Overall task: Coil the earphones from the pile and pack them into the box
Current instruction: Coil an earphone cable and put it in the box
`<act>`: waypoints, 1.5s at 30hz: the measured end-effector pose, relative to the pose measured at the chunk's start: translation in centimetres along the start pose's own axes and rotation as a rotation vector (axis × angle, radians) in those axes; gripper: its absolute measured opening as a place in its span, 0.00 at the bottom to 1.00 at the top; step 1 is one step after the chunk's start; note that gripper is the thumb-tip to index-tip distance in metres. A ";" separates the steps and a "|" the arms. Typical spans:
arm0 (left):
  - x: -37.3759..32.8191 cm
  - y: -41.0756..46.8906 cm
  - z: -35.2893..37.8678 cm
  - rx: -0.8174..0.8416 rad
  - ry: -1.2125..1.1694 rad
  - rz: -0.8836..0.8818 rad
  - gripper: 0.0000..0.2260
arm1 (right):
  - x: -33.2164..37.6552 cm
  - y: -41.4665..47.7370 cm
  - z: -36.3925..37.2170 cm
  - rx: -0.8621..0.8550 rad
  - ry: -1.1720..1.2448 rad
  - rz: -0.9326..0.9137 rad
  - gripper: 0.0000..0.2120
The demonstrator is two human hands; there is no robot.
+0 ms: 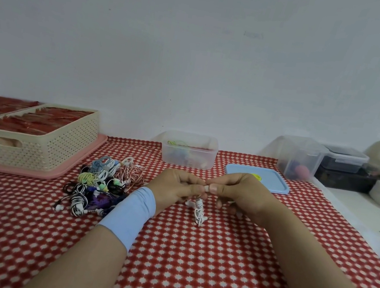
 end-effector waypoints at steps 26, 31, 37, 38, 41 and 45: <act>-1.1 0.3 -2.7 -0.299 0.336 0.071 0.08 | 0.2 0.9 0.1 -0.182 -0.256 -0.089 0.06; -0.7 0.3 -2.9 -0.232 0.764 -0.072 0.10 | 0.1 1.4 -0.3 -0.172 -0.576 -0.085 0.10; -0.2 0.7 -2.0 -0.114 0.873 -0.136 0.07 | 0.9 0.7 0.8 -0.092 -0.690 -0.031 0.24; -0.2 0.7 -2.1 -0.122 0.880 -0.135 0.08 | 1.1 0.6 1.1 -0.060 -0.751 0.016 0.32; -0.3 0.5 -2.3 -0.156 0.852 -0.115 0.07 | 1.4 0.8 2.2 0.021 -0.913 0.080 0.33; -1.2 0.0 -1.8 -0.122 0.797 -0.017 0.13 | 1.8 0.8 2.8 0.072 -0.905 0.009 0.14</act>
Point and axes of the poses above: each hand's wrist, its own y-axis towards the middle knuckle, its own z-axis out of the palm, x = y × z, the point moved 6 cm from there along y, towards the middle knuckle, and after that the axes turned 6 degrees about -z, right-handed, at the moved point
